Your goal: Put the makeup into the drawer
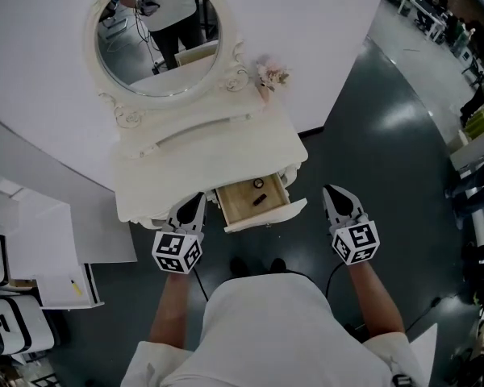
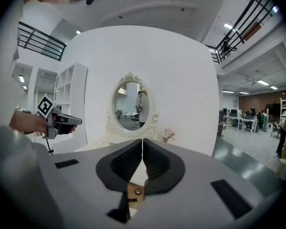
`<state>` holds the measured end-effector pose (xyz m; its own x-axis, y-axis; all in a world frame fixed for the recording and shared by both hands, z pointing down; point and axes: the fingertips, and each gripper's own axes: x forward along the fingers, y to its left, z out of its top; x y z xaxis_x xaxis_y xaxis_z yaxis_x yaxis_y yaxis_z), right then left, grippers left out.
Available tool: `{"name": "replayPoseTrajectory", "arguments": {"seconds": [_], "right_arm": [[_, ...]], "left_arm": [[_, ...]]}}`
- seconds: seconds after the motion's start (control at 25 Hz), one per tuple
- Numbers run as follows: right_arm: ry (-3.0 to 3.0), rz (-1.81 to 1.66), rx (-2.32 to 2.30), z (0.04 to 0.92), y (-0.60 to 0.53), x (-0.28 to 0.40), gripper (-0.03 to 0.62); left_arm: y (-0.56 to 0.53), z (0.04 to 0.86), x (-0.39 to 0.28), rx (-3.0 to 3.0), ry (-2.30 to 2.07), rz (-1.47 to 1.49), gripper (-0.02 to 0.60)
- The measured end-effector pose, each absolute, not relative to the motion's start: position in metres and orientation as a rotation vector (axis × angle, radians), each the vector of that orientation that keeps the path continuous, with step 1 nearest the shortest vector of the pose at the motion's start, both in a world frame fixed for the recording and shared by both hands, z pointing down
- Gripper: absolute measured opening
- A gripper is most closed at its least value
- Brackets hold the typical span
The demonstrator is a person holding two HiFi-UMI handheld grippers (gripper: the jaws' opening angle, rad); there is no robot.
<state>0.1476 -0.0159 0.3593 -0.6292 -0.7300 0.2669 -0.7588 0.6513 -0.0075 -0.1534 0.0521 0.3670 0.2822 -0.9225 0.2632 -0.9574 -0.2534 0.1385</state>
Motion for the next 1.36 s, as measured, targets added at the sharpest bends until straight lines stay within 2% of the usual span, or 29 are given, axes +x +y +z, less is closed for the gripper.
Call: {"name": "replayPoseTrajectory", "arguments": {"seconds": [0.32, 1.36], "right_arm": [[-2.663, 0.122, 1.149, 0.345, -0.031, 0.171, 0.028], [-2.681, 0.124, 1.165, 0.343, -0.044, 0.166, 0.028]], "left_arm": [[0.056, 0.348, -0.149, 2.247, -1.824, 0.131, 0.015], [0.039, 0.343, -0.144, 2.282, -1.821, 0.133, 0.015]]}}
